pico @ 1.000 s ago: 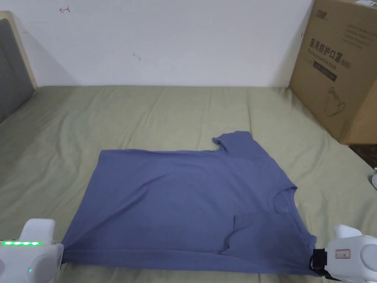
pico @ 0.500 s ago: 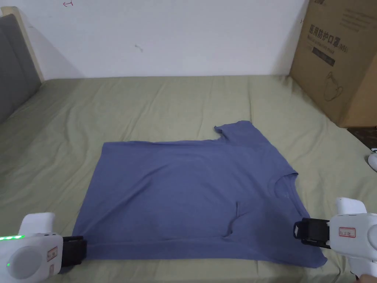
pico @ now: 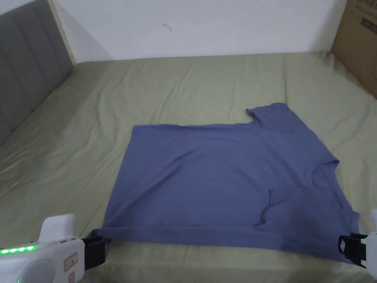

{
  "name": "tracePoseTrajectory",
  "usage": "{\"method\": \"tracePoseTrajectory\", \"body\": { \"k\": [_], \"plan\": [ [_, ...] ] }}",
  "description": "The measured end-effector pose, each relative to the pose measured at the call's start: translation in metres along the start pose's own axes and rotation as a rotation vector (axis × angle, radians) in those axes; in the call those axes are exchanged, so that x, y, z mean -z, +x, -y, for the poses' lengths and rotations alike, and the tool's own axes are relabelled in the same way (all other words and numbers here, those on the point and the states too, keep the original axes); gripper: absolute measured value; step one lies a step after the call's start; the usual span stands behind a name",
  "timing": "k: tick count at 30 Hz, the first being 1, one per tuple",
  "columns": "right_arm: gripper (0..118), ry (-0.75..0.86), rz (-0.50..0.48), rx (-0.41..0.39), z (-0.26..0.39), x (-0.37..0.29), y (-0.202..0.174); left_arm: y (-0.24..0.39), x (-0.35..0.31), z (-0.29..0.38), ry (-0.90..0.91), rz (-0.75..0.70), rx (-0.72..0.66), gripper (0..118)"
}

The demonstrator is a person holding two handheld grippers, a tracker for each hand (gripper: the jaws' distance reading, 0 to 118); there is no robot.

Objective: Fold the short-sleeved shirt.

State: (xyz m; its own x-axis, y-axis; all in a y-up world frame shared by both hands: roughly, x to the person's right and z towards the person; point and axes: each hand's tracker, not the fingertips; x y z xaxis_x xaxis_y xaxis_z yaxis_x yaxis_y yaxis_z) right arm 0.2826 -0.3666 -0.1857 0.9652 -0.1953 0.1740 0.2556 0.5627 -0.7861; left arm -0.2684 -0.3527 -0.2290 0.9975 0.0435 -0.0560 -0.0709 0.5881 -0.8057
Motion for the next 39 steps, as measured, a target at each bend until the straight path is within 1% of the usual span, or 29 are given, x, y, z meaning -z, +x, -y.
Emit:
{"method": "tracePoseTrajectory", "body": {
  "k": [1,2,4,5,6,7,8,10,12,13,16,17,18,19,20,21,22,23,24,25,26,27,28,30,32,34,37,38,39],
  "plan": [
    [0,-0.004,0.000,0.002,0.000,0.002,0.002,-0.005,0.005,-0.005,-0.004,-0.019,0.011,117],
    [0,-0.008,0.003,0.005,0.000,0.003,0.003,-0.006,0.012,-0.010,0.005,-0.030,0.021,117],
    [0,-0.014,0.004,0.019,0.002,0.001,0.004,-0.013,0.028,-0.020,0.012,-0.026,0.012,111],
    [0,-0.017,0.000,0.031,0.003,0.001,0.005,-0.015,0.039,-0.024,-0.066,-0.024,-0.026,97],
    [0,-0.015,-0.006,0.047,0.004,0.000,0.006,-0.014,0.051,-0.025,-0.089,-0.025,-0.030,65],
    [0,-0.016,-0.014,0.057,0.005,-0.001,0.007,-0.015,0.060,-0.028,-0.074,-0.013,-0.029,14],
    [0,-0.015,-0.013,0.065,0.007,-0.001,0.007,-0.016,0.069,-0.028,-0.088,-0.012,-0.042,1],
    [0,-0.019,-0.011,0.073,0.009,-0.002,0.006,-0.011,0.086,-0.024,-0.182,0.028,-0.067,1],
    [0,-0.025,-0.008,0.069,0.010,-0.004,0.008,-0.005,0.085,-0.025,-0.140,-0.013,-0.006,1],
    [0,-0.025,-0.001,0.054,0.010,-0.007,0.008,-0.002,0.081,-0.026,-0.131,-0.008,-0.018,1],
    [0,-0.005,0.064,0.014,0.005,-0.008,0.015,0.001,0.064,-0.025,-0.120,-0.014,0.004,1],
    [12,-0.003,0.078,0.006,0.001,-0.006,0.018,0.002,0.062,-0.025,-0.117,-0.015,0.010,1],
    [36,-0.013,0.083,0.008,-0.003,-0.002,0.020,-0.001,0.061,-0.026,-0.116,-0.012,0.013,1],
    [65,-0.033,0.095,0.017,-0.007,0.005,0.024,0.000,0.061,-0.026,-0.118,-0.012,0.016,1],
    [79,-0.039,0.090,0.038,-0.010,0.012,0.029,0.000,0.061,-0.026,-0.118,-0.013,0.015,1],
    [79,-0.036,0.058,0.068,-0.012,0.017,0.033,0.000,0.061,-0.026,-0.118,-0.015,0.013,1],
    [78,-0.080,0.047,0.098,-0.014,0.026,0.039,0.003,0.056,-0.025,-0.121,-0.011,0.010,1],
    [69,-0.142,0.062,0.108,-0.016,0.036,0.041,0.004,0.055,-0.025,-0.121,-0.011,0.006,1],
    [38,-0.169,0.060,0.090,-0.015,0.043,0.043,0.004,0.054,-0.025,-0.123,-0.011,0.005,1],
    [3,-0.212,0.094,0.073,-0.011,0.048,0.043,0.005,0.054,-0.024,-0.127,-0.010,0.005,1],
    [3,-0.227,0.095,0.081,-0.007,0.049,0.042,0.005,0.053,-0.025,-0.129,-0.008,0.004,1],
    [3,-0.188,0.069,0.073,-0.010,0.044,0.038,0.006,0.052,-0.026,-0.133,-0.007,0.002,1],
    [3,-0.167,0.086,0.022,-0.017,0.036,0.032,0.007,0.049,-0.026,-0.133,-0.010,0.006,1],
    [3,-0.118,0.105,-0.003,-0.030,0.024,0.029,0.008,0.045,-0.029,-0.126,-0.009,0.015,1],
    [3,-0.075,0.068,0.026,-0.043,0.010,0.023,0.011,0.037,-0.036,-0.114,-0.011,0.031,1],
    [3,-0.071,0.065,0.026,-0.063,0.004,0.023,0.013,0.031,-0.047,-0.096,-0.005,0.054,1],
    [3,-0.033,0.039,0.035,-0.094,0.003,0.023,0.019,0.023,-0.074,-0.035,-0.025,0.130,1],
    [3,-0.021,0.041,0.036,-0.107,0.006,0.023,0.019,0.024,-0.086,-0.038,-0.032,0.131,1],
    [3,-0.014,0.046,0.032,-0.114,0.004,0.014,0.019,0.026,-0.098,-0.029,-0.027,0.131,1]
  ]
}}
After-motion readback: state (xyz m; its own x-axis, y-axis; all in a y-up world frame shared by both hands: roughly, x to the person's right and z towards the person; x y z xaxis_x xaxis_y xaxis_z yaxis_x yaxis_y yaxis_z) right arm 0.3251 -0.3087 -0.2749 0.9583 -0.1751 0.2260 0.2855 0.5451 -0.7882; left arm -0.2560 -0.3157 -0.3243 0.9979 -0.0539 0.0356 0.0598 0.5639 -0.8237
